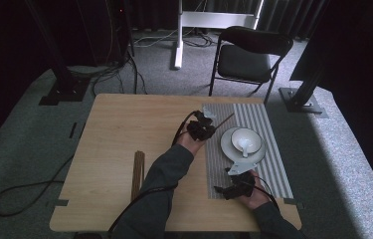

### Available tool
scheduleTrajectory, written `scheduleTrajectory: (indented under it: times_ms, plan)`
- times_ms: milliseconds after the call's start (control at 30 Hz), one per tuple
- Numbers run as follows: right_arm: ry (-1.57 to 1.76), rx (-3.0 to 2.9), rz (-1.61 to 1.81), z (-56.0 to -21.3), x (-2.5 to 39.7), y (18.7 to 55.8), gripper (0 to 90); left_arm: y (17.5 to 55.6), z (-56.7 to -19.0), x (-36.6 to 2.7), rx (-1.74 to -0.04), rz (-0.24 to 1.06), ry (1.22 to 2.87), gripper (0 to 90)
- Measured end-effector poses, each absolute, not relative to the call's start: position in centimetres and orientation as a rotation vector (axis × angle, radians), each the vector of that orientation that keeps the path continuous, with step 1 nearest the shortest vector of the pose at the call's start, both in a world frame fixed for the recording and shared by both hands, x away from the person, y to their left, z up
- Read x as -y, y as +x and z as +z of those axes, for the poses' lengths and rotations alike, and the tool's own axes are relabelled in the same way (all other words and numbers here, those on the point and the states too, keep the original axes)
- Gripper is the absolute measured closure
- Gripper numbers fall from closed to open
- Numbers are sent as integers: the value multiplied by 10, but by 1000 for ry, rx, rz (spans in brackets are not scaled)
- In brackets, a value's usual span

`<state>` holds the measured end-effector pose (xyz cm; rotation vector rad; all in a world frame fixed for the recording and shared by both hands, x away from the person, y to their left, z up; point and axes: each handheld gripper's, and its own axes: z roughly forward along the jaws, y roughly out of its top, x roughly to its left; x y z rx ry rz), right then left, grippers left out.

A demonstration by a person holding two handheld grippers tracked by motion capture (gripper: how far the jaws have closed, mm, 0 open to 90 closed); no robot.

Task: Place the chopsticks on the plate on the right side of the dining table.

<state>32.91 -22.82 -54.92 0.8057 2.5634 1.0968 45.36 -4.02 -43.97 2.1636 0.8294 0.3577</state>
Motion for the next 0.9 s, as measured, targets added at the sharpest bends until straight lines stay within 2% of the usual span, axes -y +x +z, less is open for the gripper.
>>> scheduleTrajectory:
  times_ms: [900]
  plan:
    - [805,-2563,1098,-549,228,329,119,467,-452,60,-845,337,2165,847]
